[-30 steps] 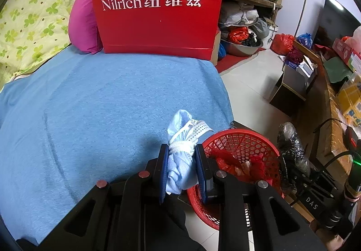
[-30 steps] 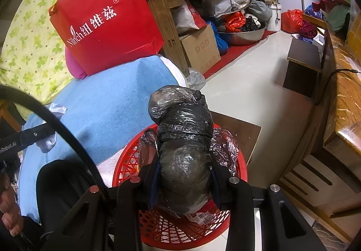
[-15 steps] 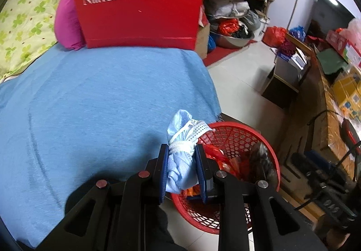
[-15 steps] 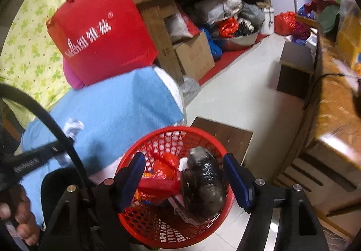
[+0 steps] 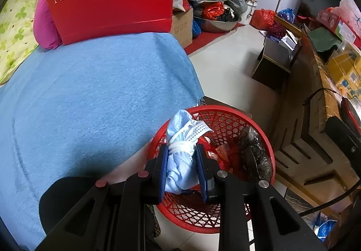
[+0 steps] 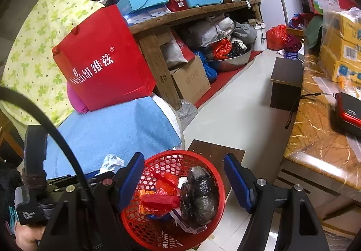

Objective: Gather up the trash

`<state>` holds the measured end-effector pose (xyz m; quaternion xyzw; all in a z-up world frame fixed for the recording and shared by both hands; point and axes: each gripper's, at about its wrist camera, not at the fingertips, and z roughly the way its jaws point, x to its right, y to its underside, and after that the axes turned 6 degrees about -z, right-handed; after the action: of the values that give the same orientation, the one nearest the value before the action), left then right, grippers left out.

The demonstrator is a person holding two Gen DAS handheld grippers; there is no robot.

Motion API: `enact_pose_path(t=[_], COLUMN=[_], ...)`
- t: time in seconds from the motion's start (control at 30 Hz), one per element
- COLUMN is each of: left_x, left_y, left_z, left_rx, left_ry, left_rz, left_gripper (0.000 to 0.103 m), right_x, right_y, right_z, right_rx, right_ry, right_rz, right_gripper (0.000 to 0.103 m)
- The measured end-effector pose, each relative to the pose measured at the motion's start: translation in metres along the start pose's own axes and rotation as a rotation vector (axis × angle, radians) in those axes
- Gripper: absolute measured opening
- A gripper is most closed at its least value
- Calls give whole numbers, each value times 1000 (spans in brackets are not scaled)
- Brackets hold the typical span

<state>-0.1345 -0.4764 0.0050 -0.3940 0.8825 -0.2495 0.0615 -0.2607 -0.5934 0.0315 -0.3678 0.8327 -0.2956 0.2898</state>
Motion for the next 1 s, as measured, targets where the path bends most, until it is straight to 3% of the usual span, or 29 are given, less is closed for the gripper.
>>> enact_pose_path(t=[0.07, 0.13, 0.2, 0.47, 0.67, 1.0], left_x=[2, 2, 4, -5, -20, -47], left_y=[1, 2, 3, 0, 5, 25], left_z=[1, 1, -2, -13, -40, -93], left_rx=[1, 5, 30, 46, 122, 235], left_ry=[4, -11, -29, -16, -29, 12], left_rz=[3, 4, 3, -18, -23, -80], left_gripper=[35, 76, 86, 87, 87, 87], right_x=[0, 2, 1, -2, -7, -28], right_y=[0, 0, -1, -4, 3, 39], right_z=[-1, -2, -3, -6, -17, -36], right_rx=[3, 5, 10, 18, 5, -71], right_ry=[7, 12, 19, 44, 86, 133], right_rz=[3, 3, -1, -8, -68, -172], right_gripper=[76, 76, 76, 76, 76, 76])
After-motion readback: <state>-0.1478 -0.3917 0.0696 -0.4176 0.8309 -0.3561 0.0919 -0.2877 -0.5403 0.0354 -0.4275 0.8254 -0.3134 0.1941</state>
